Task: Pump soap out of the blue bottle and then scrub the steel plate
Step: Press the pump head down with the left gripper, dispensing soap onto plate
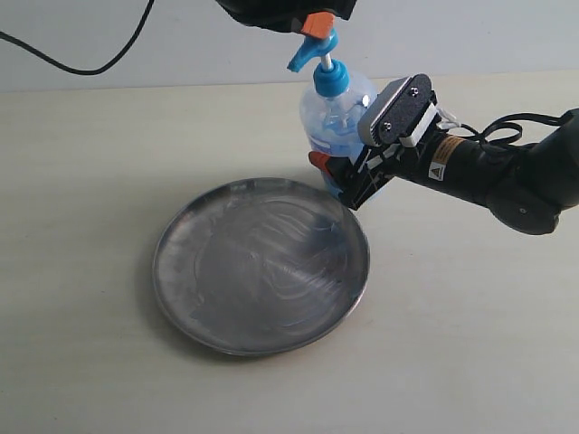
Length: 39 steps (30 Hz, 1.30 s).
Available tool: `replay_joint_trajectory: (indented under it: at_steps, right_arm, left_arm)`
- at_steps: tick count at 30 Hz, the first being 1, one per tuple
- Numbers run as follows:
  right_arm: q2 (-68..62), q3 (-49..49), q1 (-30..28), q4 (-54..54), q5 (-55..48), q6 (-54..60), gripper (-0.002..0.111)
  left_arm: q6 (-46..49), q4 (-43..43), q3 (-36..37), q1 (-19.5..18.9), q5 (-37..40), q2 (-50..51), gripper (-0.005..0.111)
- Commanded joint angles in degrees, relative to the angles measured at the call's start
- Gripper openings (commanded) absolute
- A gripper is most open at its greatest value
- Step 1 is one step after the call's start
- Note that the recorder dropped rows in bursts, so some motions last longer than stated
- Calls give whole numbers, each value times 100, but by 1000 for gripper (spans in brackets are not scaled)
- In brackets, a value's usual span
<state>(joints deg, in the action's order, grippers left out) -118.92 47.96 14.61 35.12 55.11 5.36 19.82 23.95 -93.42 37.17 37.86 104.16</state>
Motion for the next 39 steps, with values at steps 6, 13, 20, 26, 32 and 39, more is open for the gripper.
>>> replay_joint_trajectory:
  at_steps: [6,13,20,26,32,39]
  right_arm:
    - [95,45,8,283,329,61,0]
    - [95,45,8,297,329,61,0]
    - [95,45,8,347,381,49,0]
    - [95,45,8,437,488,-46,0]
    - [95,45,8,466,518,-67,0]
    - [95,45,8,492,528,-85,0]
  left_arm:
    - [-29,-89,-3,21,294,51,0]
    - [-48,-116,-3,21,385,51,0]
    - [-58,-157,-3,21,397,51,0]
    - [-73,-157,-3,21,545,225,0]
    - [-73,-130,-3,21,559,347,0]
    - [-73,-151,-3,21,603,404,0]
